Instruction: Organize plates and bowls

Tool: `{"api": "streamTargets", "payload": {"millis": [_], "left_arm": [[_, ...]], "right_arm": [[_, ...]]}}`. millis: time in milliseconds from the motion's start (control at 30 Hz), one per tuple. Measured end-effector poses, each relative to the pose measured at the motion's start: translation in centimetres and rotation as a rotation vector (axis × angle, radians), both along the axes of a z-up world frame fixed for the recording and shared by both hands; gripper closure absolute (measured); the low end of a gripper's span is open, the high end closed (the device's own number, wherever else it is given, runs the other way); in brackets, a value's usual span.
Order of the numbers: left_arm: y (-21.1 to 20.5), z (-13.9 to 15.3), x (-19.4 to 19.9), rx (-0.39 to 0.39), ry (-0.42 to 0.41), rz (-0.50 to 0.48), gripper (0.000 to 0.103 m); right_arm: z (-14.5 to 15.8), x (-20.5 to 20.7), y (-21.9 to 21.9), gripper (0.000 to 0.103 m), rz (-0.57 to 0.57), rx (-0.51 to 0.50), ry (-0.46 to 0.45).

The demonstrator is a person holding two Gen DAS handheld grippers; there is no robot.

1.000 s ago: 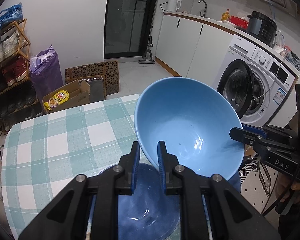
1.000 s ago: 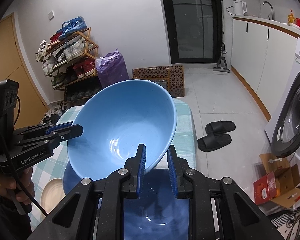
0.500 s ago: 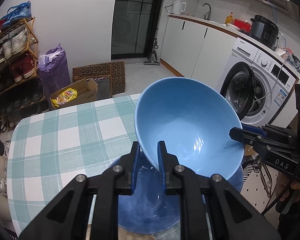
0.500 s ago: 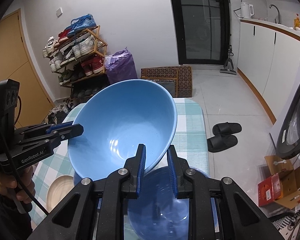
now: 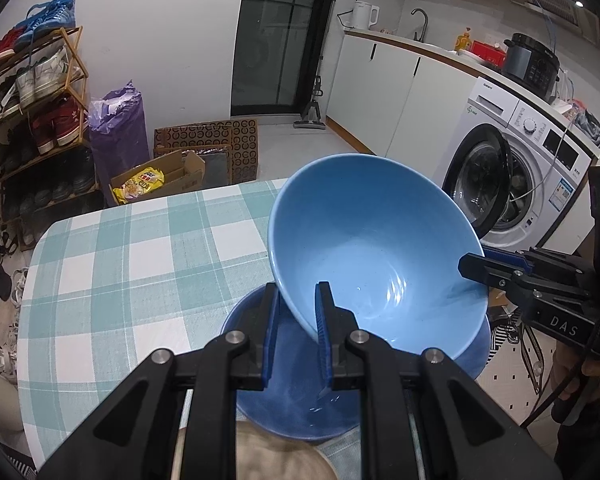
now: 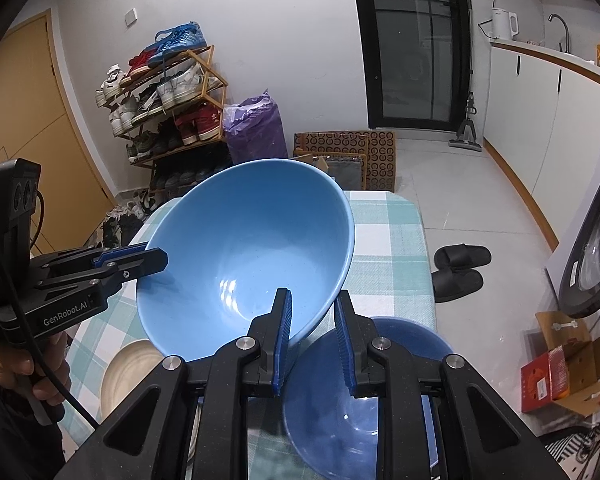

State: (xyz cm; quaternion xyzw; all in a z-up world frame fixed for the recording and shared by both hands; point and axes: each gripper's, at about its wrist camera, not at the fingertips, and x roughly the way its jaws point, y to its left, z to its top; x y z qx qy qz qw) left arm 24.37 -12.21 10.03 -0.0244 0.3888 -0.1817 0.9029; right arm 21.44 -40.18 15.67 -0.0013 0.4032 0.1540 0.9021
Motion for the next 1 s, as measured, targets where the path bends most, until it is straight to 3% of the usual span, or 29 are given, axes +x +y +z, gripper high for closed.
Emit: {"api": "streamTargets", "payload": {"millis": [1000], "left_arm": [[3.5, -2.8, -1.7, -0.013, 0.04, 0.043, 0.087]], "right_arm": [[-2.5, -0.6, 3.6, 0.081, 0.06, -0.023, 0.053]]}}
